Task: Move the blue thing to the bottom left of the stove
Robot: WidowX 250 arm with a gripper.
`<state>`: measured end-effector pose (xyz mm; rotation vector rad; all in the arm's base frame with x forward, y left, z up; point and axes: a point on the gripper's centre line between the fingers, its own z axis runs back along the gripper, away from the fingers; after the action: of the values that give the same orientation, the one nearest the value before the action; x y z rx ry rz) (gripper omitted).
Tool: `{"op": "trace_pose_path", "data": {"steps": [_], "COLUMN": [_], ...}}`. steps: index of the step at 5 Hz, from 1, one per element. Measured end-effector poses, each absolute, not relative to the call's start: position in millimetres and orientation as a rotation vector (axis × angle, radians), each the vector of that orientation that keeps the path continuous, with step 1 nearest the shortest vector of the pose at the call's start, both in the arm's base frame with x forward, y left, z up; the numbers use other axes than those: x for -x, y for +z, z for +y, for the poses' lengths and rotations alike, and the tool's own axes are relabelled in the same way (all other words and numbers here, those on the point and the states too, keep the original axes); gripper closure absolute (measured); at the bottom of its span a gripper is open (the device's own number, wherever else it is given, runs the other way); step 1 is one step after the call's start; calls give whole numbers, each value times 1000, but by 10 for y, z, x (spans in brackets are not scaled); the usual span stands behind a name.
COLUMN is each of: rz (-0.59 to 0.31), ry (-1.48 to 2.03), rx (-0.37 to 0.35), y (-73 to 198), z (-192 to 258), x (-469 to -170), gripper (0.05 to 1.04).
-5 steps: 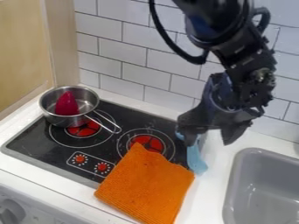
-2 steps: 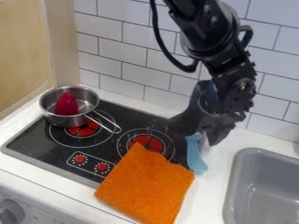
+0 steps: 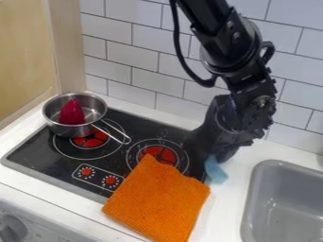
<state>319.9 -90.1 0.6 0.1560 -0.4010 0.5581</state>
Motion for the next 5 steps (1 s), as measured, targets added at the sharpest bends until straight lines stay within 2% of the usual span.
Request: {"op": "trace_pose_path", "data": {"steps": [1,4,5], "rz": [-401,-416,-473], "ry": [554,553,579], "rx": [-156,-134,-99], "y": [2,75,380], "z": [-917,-972,-961], "x": [-3200,-3207,-3229], "gripper": [789,789,789]}}
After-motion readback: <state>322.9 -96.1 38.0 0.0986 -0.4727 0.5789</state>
